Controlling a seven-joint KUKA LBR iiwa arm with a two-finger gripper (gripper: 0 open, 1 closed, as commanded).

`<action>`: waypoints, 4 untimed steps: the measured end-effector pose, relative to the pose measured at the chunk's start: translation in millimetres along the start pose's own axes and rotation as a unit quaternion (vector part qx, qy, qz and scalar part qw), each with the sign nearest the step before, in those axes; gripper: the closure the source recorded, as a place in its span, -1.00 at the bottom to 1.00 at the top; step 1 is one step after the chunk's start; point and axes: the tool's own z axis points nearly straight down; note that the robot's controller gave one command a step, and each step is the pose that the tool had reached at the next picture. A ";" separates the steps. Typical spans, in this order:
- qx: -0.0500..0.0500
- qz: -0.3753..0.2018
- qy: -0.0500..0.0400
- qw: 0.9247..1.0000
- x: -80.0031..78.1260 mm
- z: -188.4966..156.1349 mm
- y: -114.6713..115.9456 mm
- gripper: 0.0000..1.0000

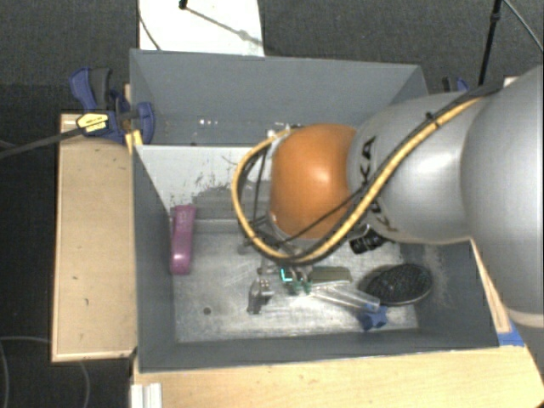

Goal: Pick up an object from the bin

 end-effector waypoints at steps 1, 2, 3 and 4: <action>0.001 -0.076 -0.001 0.997 29.3 45.7 -67.2 -1.00; 0.001 -0.187 -0.005 0.982 15.0 43.3 -106.4 -1.00; 0.000 -0.292 -0.007 0.956 8.0 72.0 -130.1 -1.00; 0.001 -0.338 -0.008 0.941 -4.6 71.7 -162.4 -1.00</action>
Offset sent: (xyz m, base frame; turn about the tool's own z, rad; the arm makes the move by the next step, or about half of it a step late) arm -0.0287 -0.0652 -0.0444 -0.1559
